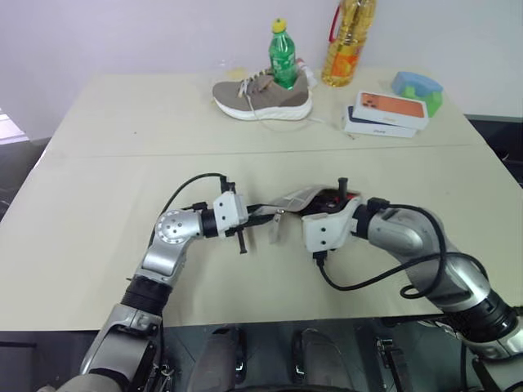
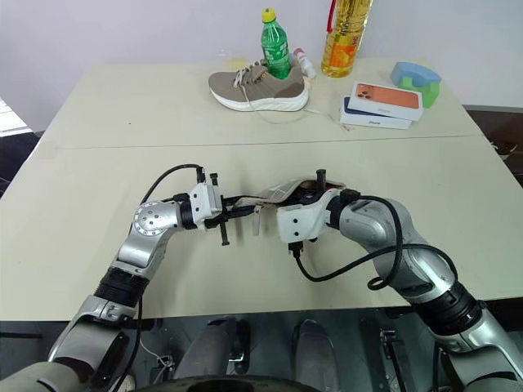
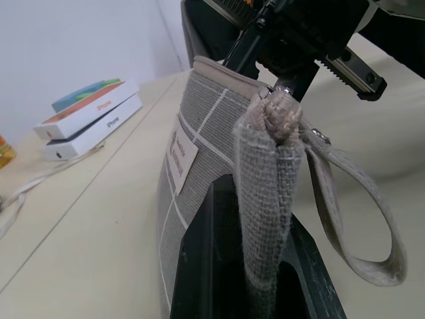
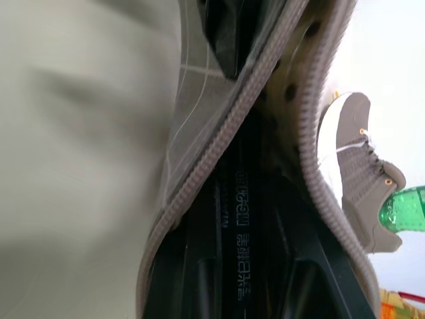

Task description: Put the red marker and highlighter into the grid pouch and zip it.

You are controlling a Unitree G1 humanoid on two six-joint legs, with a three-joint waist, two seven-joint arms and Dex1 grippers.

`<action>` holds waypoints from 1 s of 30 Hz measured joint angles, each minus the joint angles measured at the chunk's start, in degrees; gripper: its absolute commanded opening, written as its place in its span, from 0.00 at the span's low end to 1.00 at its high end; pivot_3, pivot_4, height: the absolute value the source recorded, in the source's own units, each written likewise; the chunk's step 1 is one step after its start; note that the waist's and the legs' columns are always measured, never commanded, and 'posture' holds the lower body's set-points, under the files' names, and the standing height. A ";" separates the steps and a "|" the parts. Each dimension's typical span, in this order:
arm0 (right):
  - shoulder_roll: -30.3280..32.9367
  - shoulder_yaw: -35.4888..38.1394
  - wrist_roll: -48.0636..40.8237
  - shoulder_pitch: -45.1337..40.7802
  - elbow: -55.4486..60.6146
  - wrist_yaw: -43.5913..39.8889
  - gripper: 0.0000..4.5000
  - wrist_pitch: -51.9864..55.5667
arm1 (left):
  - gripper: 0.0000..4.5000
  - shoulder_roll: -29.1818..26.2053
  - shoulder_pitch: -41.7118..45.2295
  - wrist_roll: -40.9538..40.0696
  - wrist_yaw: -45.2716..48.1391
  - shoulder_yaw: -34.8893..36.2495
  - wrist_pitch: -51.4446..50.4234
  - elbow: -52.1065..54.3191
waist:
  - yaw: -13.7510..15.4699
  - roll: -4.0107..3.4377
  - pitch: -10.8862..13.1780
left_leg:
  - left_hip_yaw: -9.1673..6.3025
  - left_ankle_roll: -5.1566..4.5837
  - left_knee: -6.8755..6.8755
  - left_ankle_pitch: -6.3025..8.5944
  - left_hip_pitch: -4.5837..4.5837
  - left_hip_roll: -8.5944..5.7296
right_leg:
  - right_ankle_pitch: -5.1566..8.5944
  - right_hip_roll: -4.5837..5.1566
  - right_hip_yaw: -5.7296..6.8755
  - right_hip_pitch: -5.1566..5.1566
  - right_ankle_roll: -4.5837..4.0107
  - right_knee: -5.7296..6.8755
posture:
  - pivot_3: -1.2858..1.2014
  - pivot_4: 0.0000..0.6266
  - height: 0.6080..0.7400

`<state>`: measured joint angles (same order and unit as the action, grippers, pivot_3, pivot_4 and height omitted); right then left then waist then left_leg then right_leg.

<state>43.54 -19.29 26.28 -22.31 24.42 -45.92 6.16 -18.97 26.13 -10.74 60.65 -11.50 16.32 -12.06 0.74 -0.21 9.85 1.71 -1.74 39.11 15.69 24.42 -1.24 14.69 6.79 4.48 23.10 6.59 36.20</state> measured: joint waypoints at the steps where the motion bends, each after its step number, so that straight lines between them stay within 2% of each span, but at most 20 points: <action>1: -0.24 0.03 -0.10 0.01 0.00 -0.28 0.06 -0.07 | 0.00 -0.21 -0.10 0.00 0.18 0.00 -0.08 0.33 | -0.01 0.00 0.00 | 0.00 0.00 0.00 0.00 0.00 0.00 | 0.00 0.00 0.00 0.00 0.00 0.00 | 0.52 0.24 1.00; 2: -0.64 0.15 -0.43 0.02 0.00 -0.82 0.06 -0.05 | 0.00 -0.32 -0.22 0.00 0.31 -0.01 -0.26 0.87 | -0.01 0.00 0.00 | 0.00 0.00 0.00 0.00 0.00 0.00 | 0.00 0.00 0.00 0.00 0.00 0.00 | 0.52 0.24 1.00; 8: -1.65 1.92 -2.70 0.50 0.78 -1.72 0.73 0.16 | 0.00 0.02 -0.59 0.03 -0.20 -0.16 -0.78 1.24 | 0.04 0.00 0.00 | 0.00 0.00 0.02 0.00 0.00 -0.01 | 0.00 0.00 0.00 -0.02 0.00 0.00 | 0.52 0.24 1.00; 16: -4.52 15.36 -12.27 -1.00 1.80 0.19 0.73 8.01 | 0.00 3.16 2.92 2.13 -8.98 1.69 0.85 -5.31 | 0.15 0.01 -0.01 | -0.02 -0.01 0.04 0.00 -0.02 -0.01 | -0.01 0.00 0.01 -0.06 0.01 0.03 | 0.52 0.24 1.00; 22: -15.69 26.16 -33.63 -1.63 12.68 0.47 0.73 38.41 | 0.00 8.42 5.99 3.48 -17.15 2.90 1.19 -9.49 | 0.03 0.01 -0.01 | -0.09 -0.05 0.01 0.03 -0.02 0.02 | -0.02 0.00 0.04 -0.06 0.01 0.03 | 0.52 0.24 1.00; 25: -18.51 26.36 -40.00 -0.28 16.14 2.50 0.73 48.38 | 0.00 9.31 6.66 4.49 -18.47 2.79 1.99 -10.77 | -0.01 0.00 -0.01 | -0.08 -0.06 0.00 0.04 -0.01 0.02 | -0.02 0.01 0.04 -0.02 0.00 0.04 | 0.52 0.24 1.00; 30: -22.82 21.83 -41.16 1.12 16.97 10.75 0.73 55.01 | 0.00 9.99 7.00 5.29 -19.63 2.78 3.13 -12.09 | 0.03 -0.01 -0.02 | -0.07 -0.06 0.00 0.04 0.00 -0.01 | -0.03 0.02 0.03 0.00 -0.01 0.05 | 0.52 0.24 1.00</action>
<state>20.72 2.54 -14.87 -21.19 41.39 -35.17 61.16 -8.97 33.13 -5.45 41.02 -8.72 19.44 -24.16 0.76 -0.22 9.84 1.64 -1.80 39.12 15.72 24.42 -1.25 14.66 6.82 4.51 23.10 6.58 36.24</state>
